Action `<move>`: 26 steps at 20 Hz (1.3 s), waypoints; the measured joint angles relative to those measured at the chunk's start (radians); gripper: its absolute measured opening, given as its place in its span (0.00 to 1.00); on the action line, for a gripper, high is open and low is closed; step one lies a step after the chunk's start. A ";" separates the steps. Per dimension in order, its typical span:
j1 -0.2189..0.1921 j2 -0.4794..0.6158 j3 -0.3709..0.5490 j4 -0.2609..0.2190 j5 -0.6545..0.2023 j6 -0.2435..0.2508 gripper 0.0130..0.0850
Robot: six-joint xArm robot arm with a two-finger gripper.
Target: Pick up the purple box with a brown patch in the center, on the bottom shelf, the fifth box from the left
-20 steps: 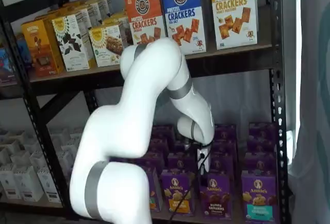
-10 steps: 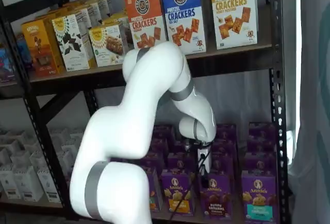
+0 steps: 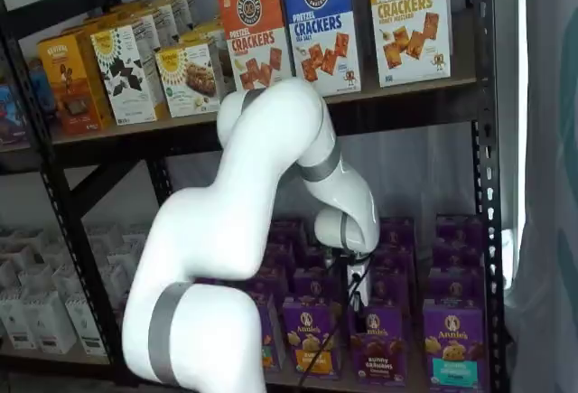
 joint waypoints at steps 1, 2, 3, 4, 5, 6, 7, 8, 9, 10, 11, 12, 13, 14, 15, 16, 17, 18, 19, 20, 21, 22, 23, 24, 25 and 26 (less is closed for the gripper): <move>0.000 0.001 0.000 -0.001 -0.002 0.001 1.00; -0.001 0.003 -0.001 -0.002 -0.005 0.001 0.94; -0.001 0.005 -0.001 -0.002 -0.007 0.000 0.89; -0.001 0.005 -0.002 0.000 -0.008 -0.002 0.83; -0.002 0.006 -0.002 0.000 -0.008 -0.002 0.83; -0.003 0.008 -0.003 0.002 -0.009 -0.005 0.78; -0.003 0.008 -0.004 0.002 -0.009 -0.005 0.78; -0.003 0.009 -0.004 0.003 -0.009 -0.007 0.72; -0.003 0.010 -0.005 0.004 -0.008 -0.007 0.72; -0.003 0.010 -0.006 0.004 -0.007 -0.007 0.67; -0.004 0.011 -0.005 0.004 -0.009 -0.007 0.67; -0.004 0.011 -0.005 0.002 -0.012 -0.006 0.67; -0.003 0.012 -0.004 0.001 -0.015 -0.004 0.67; -0.003 0.012 -0.004 0.001 -0.018 -0.005 0.67; -0.003 0.012 -0.003 0.003 -0.019 -0.006 0.67; -0.003 0.012 -0.003 0.004 -0.021 -0.007 0.67; -0.002 0.012 -0.002 0.005 -0.023 -0.008 0.67; -0.002 0.012 -0.002 0.005 -0.022 -0.008 0.67; -0.002 0.012 -0.002 0.004 -0.022 -0.007 0.67; -0.002 0.013 -0.002 0.002 -0.022 -0.005 0.67; -0.003 0.013 -0.003 0.001 -0.021 -0.004 0.67; -0.003 0.013 -0.004 0.002 -0.018 -0.005 0.67; -0.003 0.013 -0.004 0.004 -0.017 -0.008 0.67; -0.003 0.013 -0.004 0.007 -0.016 -0.010 0.67; -0.003 0.013 -0.004 0.008 -0.015 -0.012 0.61; -0.004 0.013 -0.005 0.009 -0.014 -0.013 0.61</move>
